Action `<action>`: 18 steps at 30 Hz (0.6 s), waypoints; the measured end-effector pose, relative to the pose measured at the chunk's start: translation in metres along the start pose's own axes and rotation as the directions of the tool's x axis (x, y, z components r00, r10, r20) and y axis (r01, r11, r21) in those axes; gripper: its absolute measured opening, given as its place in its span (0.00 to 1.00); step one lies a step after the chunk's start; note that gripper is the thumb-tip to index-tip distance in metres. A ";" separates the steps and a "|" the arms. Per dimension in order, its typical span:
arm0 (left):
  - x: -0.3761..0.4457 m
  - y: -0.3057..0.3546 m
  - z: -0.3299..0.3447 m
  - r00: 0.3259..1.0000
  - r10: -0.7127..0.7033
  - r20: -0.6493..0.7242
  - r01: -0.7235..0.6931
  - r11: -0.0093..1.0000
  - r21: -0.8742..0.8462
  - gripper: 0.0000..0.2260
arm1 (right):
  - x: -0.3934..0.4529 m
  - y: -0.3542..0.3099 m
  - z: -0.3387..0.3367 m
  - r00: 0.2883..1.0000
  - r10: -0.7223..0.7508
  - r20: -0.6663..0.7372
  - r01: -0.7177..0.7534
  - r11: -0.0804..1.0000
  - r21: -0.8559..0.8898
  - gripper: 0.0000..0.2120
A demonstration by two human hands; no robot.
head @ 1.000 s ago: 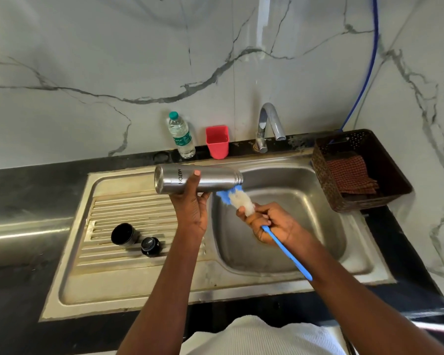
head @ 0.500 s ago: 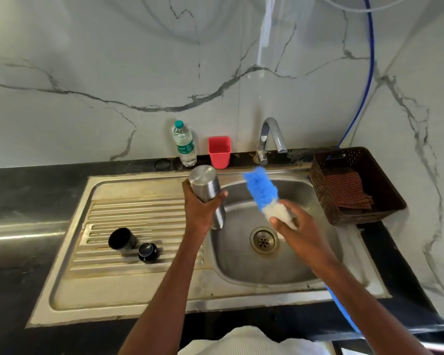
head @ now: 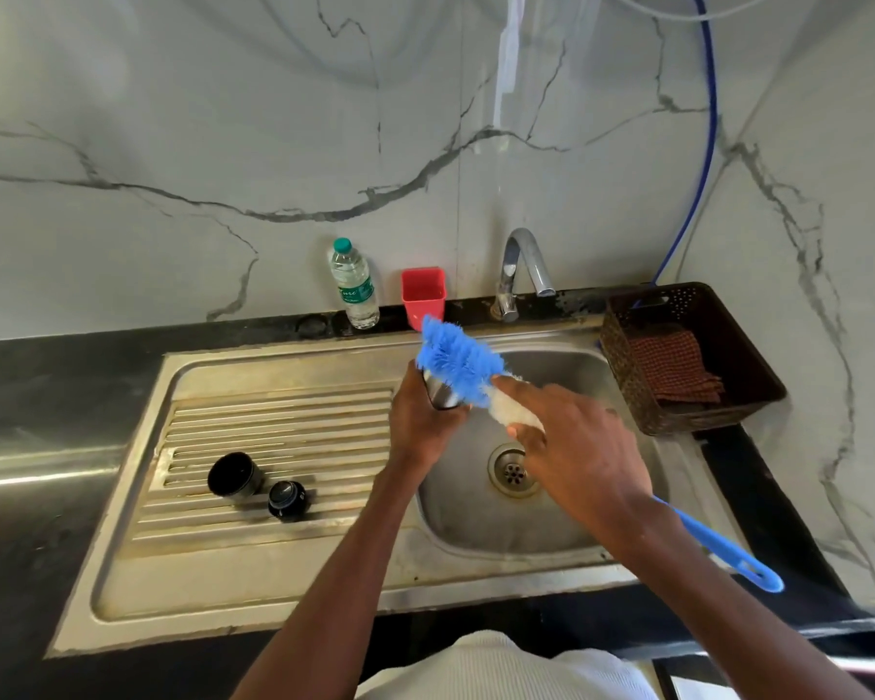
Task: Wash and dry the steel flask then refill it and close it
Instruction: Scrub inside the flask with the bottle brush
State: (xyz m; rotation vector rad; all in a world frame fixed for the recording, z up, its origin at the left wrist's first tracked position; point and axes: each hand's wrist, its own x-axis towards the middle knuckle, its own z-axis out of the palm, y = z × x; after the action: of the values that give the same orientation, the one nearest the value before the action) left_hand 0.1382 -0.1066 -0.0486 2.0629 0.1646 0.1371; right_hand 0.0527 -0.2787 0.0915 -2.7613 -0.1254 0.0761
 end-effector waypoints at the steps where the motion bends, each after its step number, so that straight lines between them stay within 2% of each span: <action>1: 0.001 0.000 0.000 1.000 -0.007 0.002 0.007 1.000 0.011 0.30 | 0.004 0.005 0.001 0.999 0.026 -0.024 -0.026 0.999 0.025 0.29; 4: -0.001 0.003 0.006 0.999 -0.033 0.007 0.033 0.999 -0.013 0.27 | 0.025 0.008 0.005 0.994 0.086 -0.066 -0.080 0.992 0.099 0.29; 8: 0.001 -0.006 0.005 0.999 -0.042 0.003 0.042 0.999 -0.026 0.27 | 0.007 0.008 0.012 0.999 0.006 -0.033 -0.005 1.000 0.030 0.28; 11: -0.001 -0.009 0.005 0.998 -0.028 0.055 0.028 1.000 -0.001 0.30 | 0.013 0.022 0.011 0.995 0.083 -0.047 -0.080 0.995 0.064 0.28; 13: -0.002 -0.005 0.009 0.997 -0.027 0.073 0.028 0.999 -0.022 0.29 | 0.025 0.016 0.012 0.995 0.086 -0.059 -0.081 0.993 0.089 0.28; 18: 0.000 -0.004 0.012 0.995 0.012 0.099 -0.011 1.000 -0.006 0.34 | -0.001 0.003 0.018 1.000 -0.011 -0.007 0.010 0.997 -0.071 0.30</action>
State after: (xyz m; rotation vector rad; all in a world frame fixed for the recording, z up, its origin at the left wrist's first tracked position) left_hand 0.1394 -0.1146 -0.0579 2.0607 0.0910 0.0419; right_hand 0.0505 -0.2749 0.0734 -2.8310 -0.1433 0.0597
